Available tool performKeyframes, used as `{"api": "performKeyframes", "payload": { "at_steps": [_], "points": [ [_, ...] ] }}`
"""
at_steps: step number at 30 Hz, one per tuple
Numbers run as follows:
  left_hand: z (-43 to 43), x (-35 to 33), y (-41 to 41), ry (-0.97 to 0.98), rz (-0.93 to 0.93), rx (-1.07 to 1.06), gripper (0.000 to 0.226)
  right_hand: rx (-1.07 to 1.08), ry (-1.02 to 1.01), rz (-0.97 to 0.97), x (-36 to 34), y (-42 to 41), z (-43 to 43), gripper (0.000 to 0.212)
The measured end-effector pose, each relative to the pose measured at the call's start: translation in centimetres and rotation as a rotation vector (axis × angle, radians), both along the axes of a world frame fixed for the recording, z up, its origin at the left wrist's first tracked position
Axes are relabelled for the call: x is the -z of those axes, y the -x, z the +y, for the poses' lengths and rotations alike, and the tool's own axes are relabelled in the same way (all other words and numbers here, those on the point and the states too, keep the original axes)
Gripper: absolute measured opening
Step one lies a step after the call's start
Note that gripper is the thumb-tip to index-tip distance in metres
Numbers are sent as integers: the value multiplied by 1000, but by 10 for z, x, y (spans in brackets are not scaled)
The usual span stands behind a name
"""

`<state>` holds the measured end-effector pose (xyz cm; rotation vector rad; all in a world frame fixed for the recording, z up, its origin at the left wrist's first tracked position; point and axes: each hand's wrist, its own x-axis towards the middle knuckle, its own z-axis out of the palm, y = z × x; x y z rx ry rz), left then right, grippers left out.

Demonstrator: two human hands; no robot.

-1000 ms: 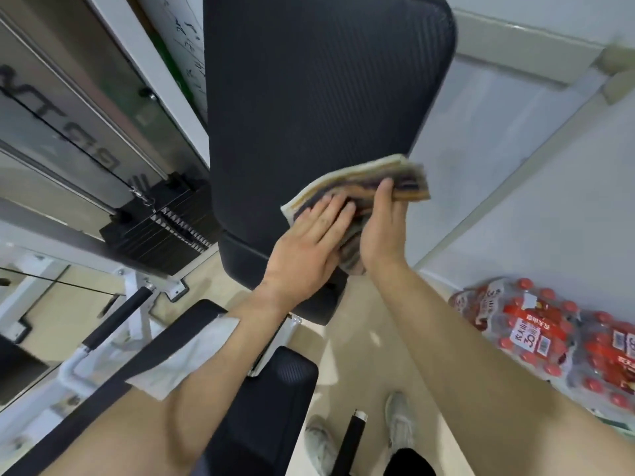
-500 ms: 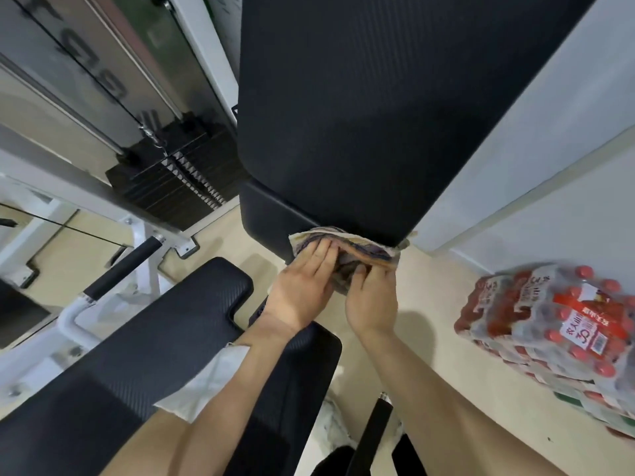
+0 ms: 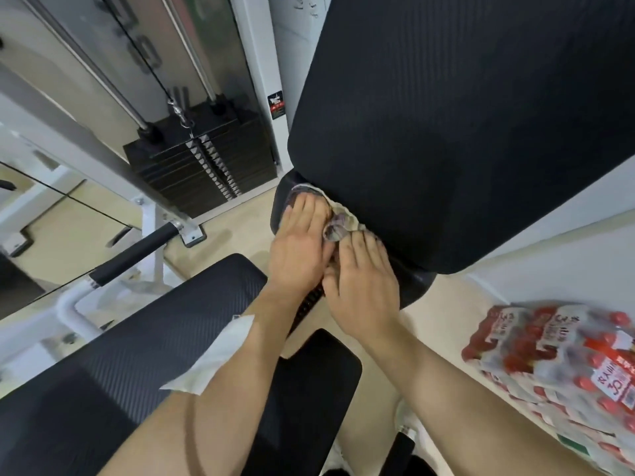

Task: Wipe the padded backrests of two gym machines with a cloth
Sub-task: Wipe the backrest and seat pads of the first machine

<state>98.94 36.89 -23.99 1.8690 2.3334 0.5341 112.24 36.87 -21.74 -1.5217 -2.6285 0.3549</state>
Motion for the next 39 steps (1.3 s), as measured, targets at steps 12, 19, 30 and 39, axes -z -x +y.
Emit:
{"api": "performKeyframes", "payload": {
  "at_steps": [12, 19, 30, 39],
  "points": [
    [32, -9, 60, -71, -270, -255, 17, -88, -15, 22, -2, 88, 31, 66],
    [23, 14, 36, 34, -706, -488, 21, -244, -5, -61, 2, 57, 26, 69],
    [33, 25, 13, -81, -1220, -825, 56, -259, -62, 90, 28, 12, -6, 67],
    [44, 76, 21, -238, -1087, -793, 59, -226, -128, 376, 54, -10, -19, 23]
  ]
}}
